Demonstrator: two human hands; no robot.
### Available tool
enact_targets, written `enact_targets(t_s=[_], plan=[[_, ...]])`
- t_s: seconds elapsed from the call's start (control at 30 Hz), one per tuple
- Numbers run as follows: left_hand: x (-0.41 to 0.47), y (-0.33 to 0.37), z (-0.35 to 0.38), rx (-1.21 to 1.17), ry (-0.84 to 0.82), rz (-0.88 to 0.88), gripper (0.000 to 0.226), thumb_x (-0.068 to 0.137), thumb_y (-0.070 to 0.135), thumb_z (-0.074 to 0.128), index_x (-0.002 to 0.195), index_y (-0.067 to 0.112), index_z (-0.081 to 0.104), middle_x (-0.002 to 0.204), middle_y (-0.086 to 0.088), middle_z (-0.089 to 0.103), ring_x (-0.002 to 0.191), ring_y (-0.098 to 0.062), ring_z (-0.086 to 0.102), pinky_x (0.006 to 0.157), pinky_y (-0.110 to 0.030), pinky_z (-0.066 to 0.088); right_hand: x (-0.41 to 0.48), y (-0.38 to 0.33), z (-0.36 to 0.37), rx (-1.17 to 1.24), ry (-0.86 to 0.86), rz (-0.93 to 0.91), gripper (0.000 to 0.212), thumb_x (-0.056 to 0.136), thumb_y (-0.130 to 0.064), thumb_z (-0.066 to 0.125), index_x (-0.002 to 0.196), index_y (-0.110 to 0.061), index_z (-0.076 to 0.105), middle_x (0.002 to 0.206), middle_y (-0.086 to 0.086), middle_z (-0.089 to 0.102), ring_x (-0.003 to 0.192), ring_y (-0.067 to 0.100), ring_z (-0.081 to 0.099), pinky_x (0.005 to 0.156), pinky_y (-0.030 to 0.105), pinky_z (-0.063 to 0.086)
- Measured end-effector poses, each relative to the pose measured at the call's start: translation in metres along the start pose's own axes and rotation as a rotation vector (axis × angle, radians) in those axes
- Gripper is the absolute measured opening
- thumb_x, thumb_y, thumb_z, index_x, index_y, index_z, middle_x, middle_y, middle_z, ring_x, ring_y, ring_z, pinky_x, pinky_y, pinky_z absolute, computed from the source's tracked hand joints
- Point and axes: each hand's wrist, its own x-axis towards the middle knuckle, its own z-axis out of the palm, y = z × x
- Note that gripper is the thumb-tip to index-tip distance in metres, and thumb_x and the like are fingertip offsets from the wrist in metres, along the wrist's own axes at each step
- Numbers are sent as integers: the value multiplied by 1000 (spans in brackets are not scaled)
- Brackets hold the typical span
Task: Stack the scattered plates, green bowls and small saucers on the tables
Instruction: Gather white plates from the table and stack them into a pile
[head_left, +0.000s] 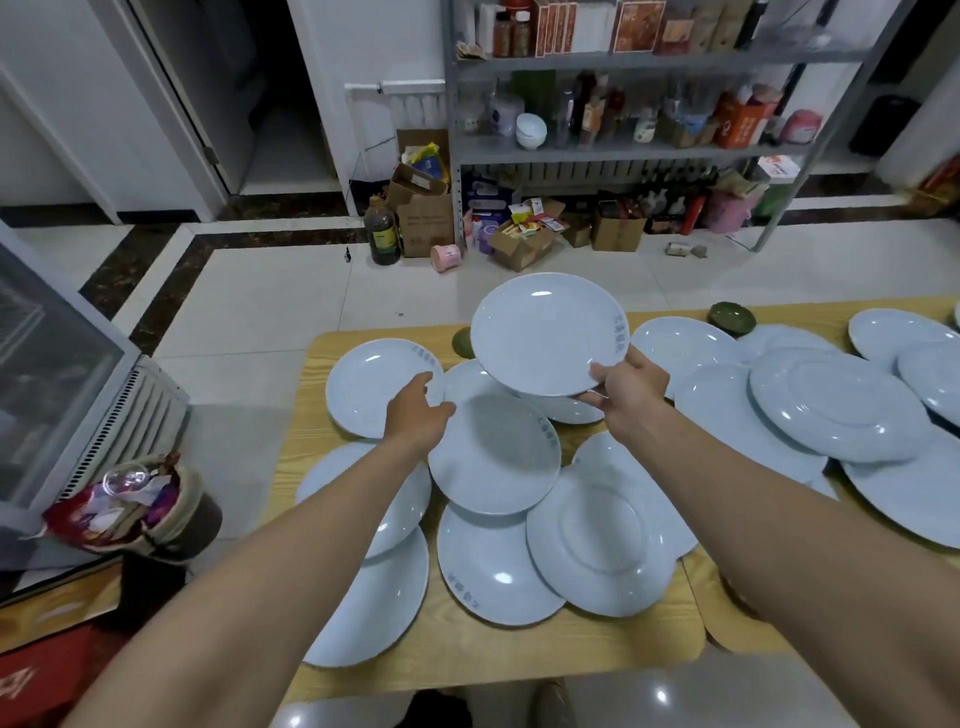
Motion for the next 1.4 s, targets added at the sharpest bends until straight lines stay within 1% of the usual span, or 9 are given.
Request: enact_targets(t_s=[0.3,0.37,0.43,0.67,0.8,0.93,1.07,1.3,1.4], plan=[[-31,-44,45,27,25,-159,67,84,16,71,144,18,42,139,-12,51,124,-33,51,100,-38,42,2,16,-37,-48,-66,42,60,89,17,54,139,-15,55,129,10,62,103,34,66,59,36,62],[-27,-51,51,27,25,-201,66,83,19,71,142,21,42,135,-14,51,120,-34,52,99,-40,43,8,20,-39,-53,-61,41,54,88,17,53,129,-17,61,123,10,64,113,40,62,85,56,56],[-22,-56,54,27,31,-225,66,84,18,71,142,22,40,132,-15,50,118,-35,52,98,-41,46,12,22,-41,-57,-57,37,51,87,17,53,120,-20,64,116,8,66,115,36,60,95,66,44],[-9,-65,58,-68,15,-245,59,87,7,59,141,23,41,128,-8,56,117,-31,52,100,-38,44,29,26,-31,-75,-29,43,58,87,17,55,135,-16,60,121,7,66,105,30,65,93,65,47],[-3,-72,59,-168,19,-269,61,88,4,58,142,26,43,123,-2,55,108,-24,51,104,-40,45,34,25,-22,-79,-47,58,60,88,16,57,139,-17,56,124,8,64,93,26,69,84,52,58],[-1,-81,55,-386,20,-332,72,82,-11,60,139,31,50,118,-4,64,101,-24,60,90,-46,56,32,25,-12,-60,-69,80,62,88,17,54,141,-15,54,126,9,62,96,33,68,83,56,58],[-8,-81,49,-470,47,-330,75,80,-17,59,141,25,49,90,-6,63,95,-29,64,72,-42,61,24,24,-7,-59,-99,80,62,88,18,54,141,-14,53,121,10,62,96,35,69,77,52,60],[-45,-79,33,-573,137,-287,76,80,-18,61,141,27,51,87,-11,56,94,-38,66,70,-48,61,-3,23,-11,-51,-173,79,61,88,18,53,141,-12,51,122,11,63,92,31,69,88,57,55],[-69,-80,26,-623,168,-269,74,83,-18,60,143,22,48,87,-9,54,86,-33,65,64,-39,61,-17,29,-16,-89,-200,77,62,88,15,56,143,-12,51,125,12,63,90,31,70,75,47,61]])
